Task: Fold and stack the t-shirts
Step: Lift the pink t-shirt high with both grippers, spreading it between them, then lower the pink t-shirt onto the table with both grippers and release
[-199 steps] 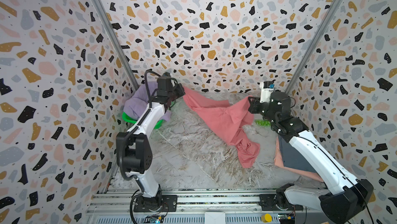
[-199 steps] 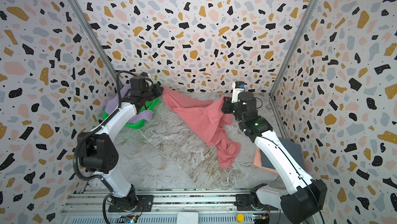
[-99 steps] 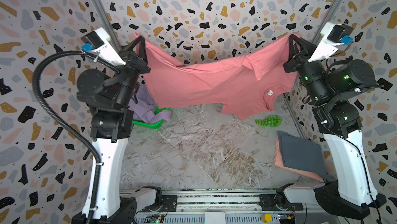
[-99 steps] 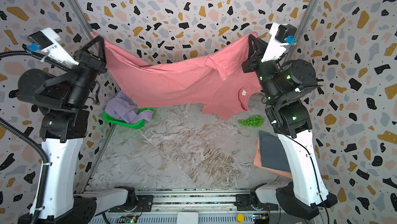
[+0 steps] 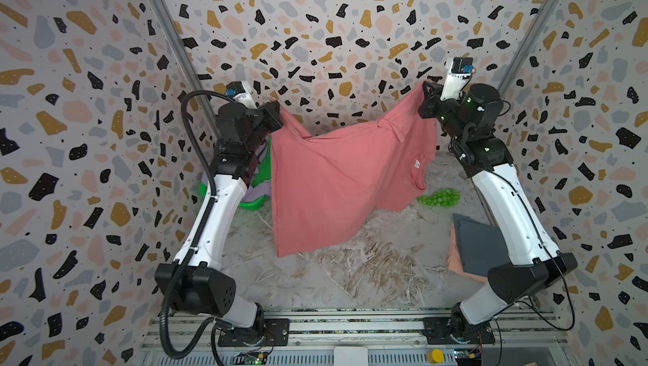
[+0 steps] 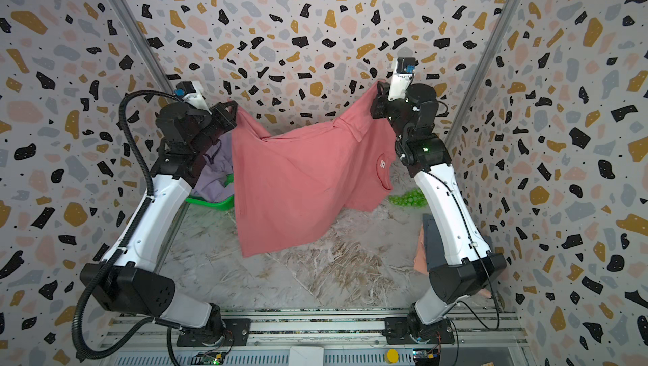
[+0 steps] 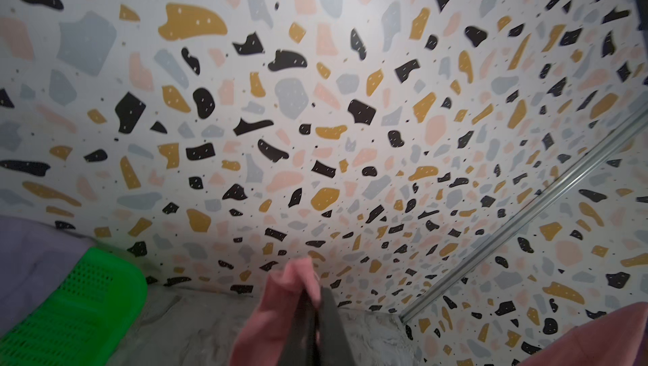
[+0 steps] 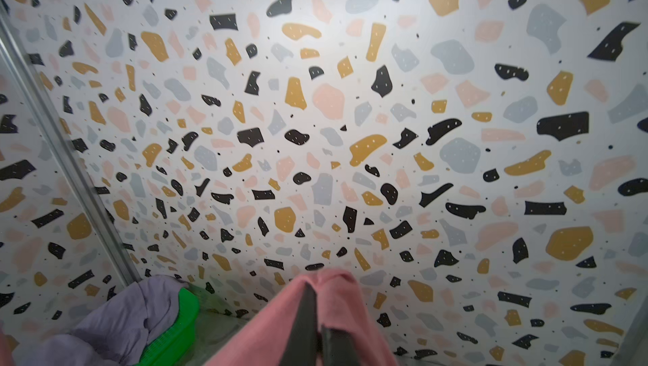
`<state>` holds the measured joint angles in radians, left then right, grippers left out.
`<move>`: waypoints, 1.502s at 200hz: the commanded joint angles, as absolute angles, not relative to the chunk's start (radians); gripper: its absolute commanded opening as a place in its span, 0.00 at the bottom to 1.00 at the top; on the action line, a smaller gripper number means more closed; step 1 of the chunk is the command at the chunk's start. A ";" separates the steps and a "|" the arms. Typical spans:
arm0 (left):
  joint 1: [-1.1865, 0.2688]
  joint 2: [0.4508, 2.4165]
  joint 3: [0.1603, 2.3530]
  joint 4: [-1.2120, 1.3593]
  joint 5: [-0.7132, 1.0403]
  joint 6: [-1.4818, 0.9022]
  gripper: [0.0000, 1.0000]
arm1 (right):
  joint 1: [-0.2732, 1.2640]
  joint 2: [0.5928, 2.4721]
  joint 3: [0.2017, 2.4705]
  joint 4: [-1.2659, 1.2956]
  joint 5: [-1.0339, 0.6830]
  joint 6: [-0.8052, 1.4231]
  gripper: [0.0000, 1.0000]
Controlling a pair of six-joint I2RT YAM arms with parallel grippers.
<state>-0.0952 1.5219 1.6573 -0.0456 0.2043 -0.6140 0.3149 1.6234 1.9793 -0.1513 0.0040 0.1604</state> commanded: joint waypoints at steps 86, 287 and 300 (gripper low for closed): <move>-0.068 1.028 1.554 -0.043 0.059 -0.528 0.00 | 0.396 1.245 1.985 -0.093 0.021 0.026 0.00; -0.069 1.286 1.207 0.155 0.073 -0.721 0.00 | 0.307 1.639 1.693 0.037 0.091 0.053 0.00; -0.069 1.440 1.257 0.173 0.083 -0.678 0.09 | 0.278 1.775 1.734 0.061 -0.001 0.075 0.17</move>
